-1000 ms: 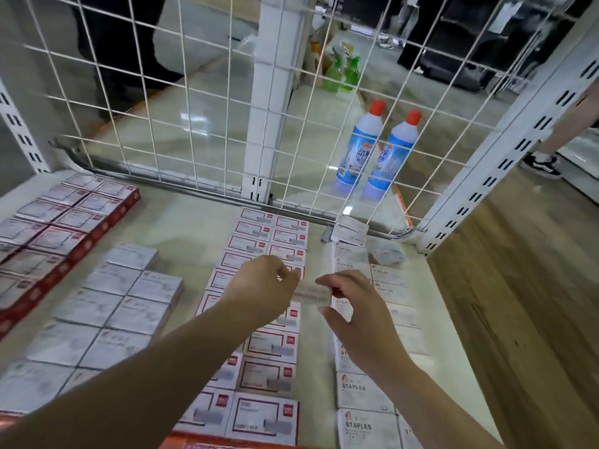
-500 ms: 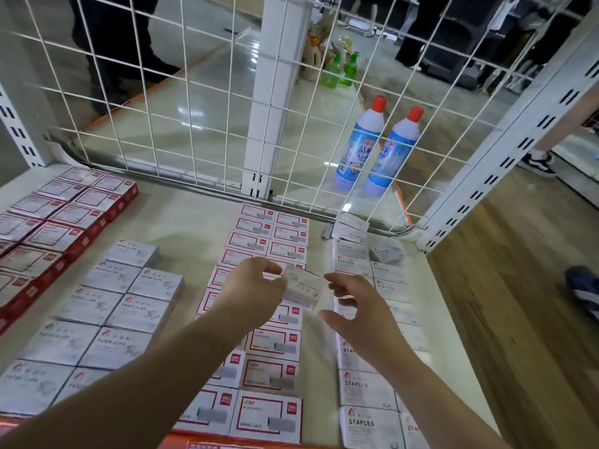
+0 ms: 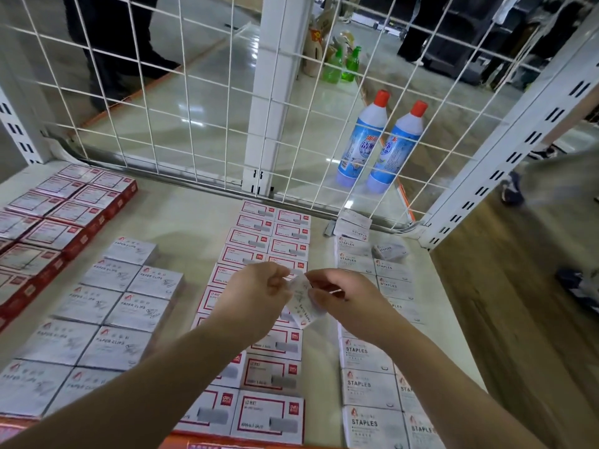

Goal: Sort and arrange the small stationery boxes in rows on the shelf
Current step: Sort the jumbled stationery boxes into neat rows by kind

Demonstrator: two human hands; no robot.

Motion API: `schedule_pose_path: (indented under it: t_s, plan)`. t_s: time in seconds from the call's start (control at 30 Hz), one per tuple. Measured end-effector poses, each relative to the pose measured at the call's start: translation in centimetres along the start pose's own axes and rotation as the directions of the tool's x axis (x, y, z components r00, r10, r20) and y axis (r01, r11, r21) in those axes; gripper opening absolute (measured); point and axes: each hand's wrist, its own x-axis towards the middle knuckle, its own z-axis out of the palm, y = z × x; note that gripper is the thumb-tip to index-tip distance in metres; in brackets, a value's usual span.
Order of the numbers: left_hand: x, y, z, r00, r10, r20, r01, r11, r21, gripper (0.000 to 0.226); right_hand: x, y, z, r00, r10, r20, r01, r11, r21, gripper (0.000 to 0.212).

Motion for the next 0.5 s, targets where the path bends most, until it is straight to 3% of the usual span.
schedule_pose_path:
  t_s: [0.1,0.27,0.5]
  plan:
    - [0.0,0.0,-0.2,0.999,-0.016,0.033,0.018,0.998,-0.053,0.043,0.0,-0.1,0.2,0.999,0.023,-0.022,-0.022,0.999,0.037,0.032]
    - [-0.5,0.1,0.1,0.997,-0.047,0.064,0.046,0.999,0.018,0.045,0.1,0.1,0.2,0.986,0.061,-0.154,-0.035,0.986,0.165,0.04]
    - [-0.4,-0.4,0.9,0.998,-0.016,0.064,0.013,0.999,0.045,0.034,0.4,-0.3,0.8,0.966,0.215,-0.146,-0.113,0.852,0.511,0.026]
